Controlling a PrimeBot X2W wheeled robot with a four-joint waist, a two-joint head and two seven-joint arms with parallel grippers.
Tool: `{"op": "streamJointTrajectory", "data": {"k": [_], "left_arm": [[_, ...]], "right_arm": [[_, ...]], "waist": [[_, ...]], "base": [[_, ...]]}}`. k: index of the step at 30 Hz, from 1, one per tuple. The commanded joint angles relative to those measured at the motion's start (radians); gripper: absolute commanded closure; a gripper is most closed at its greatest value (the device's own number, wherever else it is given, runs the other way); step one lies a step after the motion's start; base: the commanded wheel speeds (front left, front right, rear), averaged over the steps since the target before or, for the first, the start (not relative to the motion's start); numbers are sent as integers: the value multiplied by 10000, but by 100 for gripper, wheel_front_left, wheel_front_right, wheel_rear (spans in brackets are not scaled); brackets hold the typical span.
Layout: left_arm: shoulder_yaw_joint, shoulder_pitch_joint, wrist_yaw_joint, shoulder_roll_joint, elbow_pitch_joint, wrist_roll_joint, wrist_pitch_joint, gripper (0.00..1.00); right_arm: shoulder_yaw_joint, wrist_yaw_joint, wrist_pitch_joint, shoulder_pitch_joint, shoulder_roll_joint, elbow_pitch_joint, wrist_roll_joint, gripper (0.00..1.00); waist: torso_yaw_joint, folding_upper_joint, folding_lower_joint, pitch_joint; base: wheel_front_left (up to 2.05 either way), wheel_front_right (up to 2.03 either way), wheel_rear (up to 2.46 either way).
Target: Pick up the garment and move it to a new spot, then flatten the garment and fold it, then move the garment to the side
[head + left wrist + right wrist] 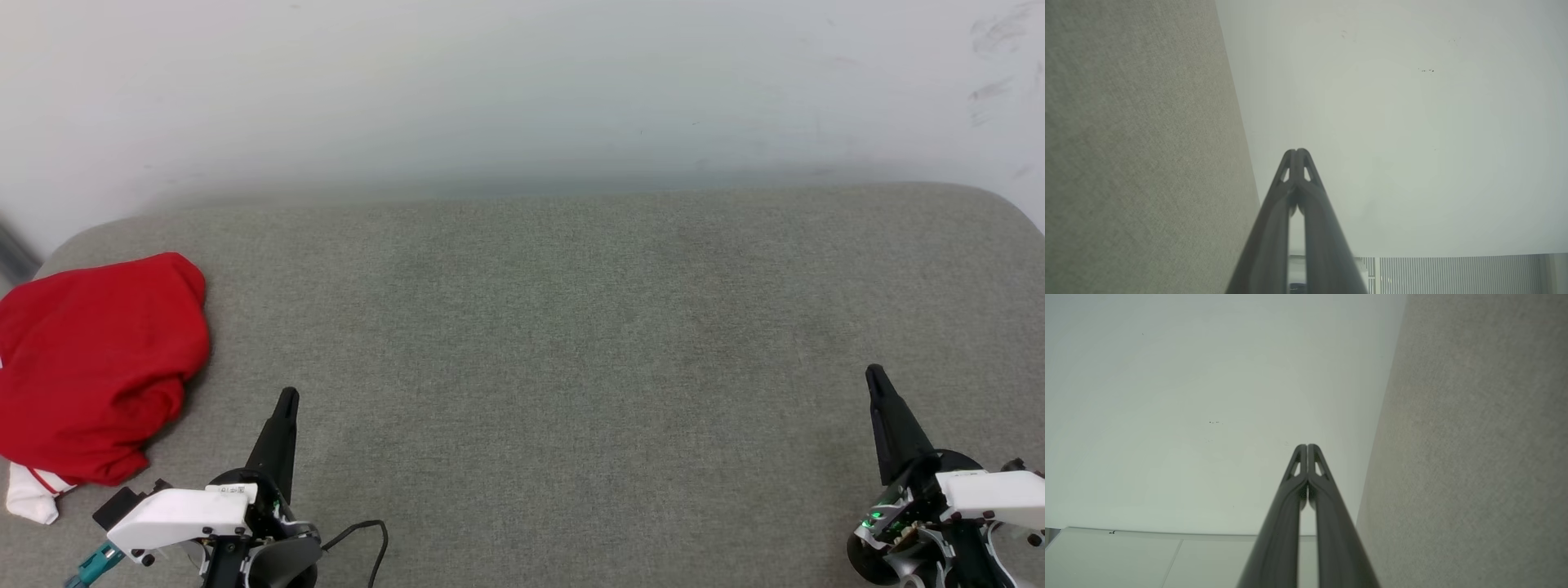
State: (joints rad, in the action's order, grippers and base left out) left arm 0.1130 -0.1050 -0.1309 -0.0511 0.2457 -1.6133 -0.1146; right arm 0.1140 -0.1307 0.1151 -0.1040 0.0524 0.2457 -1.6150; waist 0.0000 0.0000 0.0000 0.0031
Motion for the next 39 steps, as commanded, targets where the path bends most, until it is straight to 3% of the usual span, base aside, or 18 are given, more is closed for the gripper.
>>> {"op": "streamJointTrajectory", "data": {"k": [1,26,27,39], "left_arm": [[20,-90,-15,7,9,15,-14,100],[19,-89,-15,8,9,14,-13,100],[-4,13,2,2,29,-2,2,0],[-12,260,2,22,-146,549,518,0]], "right_arm": [[-6,0,3,-101,-40,6,44,100],[-7,0,2,-101,-41,6,44,100],[-2,0,-2,15,2,25,-4,0],[56,1,-516,336,-4,0,602,0]], "waist": [[0,0,0,0],[0,0,0,0],[0,0,0,0],[-11,0,0,10]], "base": [[0,0,0],[0,0,0],[0,0,0],[0,0,0]]}}
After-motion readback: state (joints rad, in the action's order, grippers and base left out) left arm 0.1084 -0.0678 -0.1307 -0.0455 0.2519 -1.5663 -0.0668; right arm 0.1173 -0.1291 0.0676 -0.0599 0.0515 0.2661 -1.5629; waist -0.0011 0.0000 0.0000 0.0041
